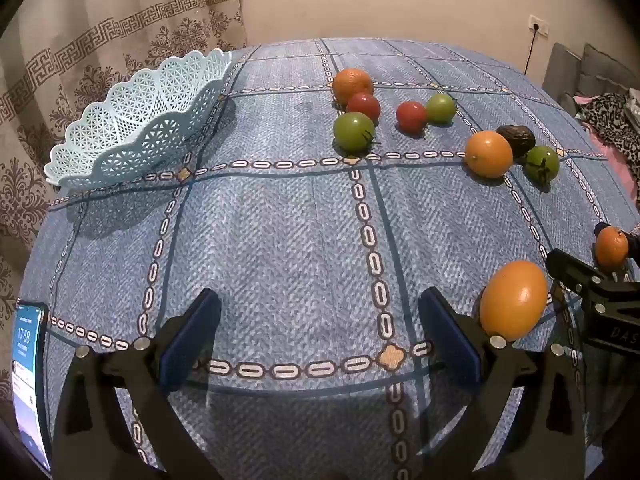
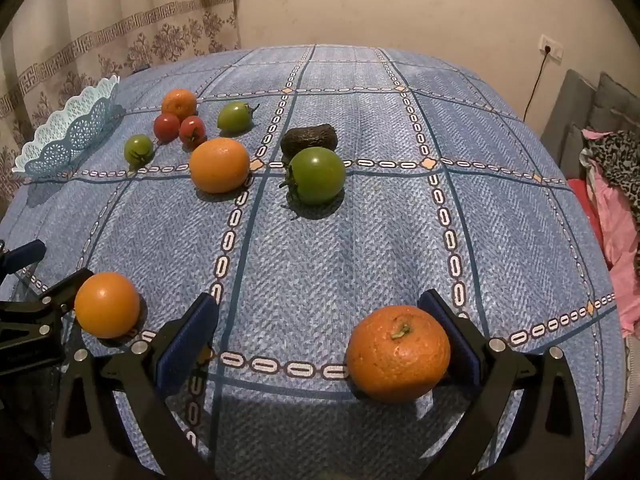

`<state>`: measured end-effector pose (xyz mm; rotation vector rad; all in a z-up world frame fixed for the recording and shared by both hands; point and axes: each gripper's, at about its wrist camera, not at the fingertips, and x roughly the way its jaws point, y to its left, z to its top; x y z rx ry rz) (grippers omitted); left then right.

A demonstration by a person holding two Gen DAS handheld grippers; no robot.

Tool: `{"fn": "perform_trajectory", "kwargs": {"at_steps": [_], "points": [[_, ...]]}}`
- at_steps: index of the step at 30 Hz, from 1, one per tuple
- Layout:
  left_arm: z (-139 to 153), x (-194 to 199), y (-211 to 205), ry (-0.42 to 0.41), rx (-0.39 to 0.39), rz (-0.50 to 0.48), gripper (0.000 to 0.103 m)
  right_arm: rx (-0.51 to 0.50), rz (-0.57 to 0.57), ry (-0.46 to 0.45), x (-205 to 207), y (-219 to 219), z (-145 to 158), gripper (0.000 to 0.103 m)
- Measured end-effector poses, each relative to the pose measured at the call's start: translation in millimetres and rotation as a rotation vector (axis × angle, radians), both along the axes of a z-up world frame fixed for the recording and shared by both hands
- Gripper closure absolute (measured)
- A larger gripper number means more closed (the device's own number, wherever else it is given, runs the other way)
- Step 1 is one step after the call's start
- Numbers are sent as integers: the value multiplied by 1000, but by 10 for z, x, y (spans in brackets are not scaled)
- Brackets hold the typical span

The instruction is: Organize fruits

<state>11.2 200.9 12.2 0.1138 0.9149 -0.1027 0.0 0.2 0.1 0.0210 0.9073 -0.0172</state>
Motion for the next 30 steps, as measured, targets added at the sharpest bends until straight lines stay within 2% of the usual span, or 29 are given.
{"fn": "perform_trajectory", "kwargs": {"at_steps": [30], "points": [[-18,38,-3,-1,-5,0,2,-4,-2,1,5,-22,-5,5]]}}
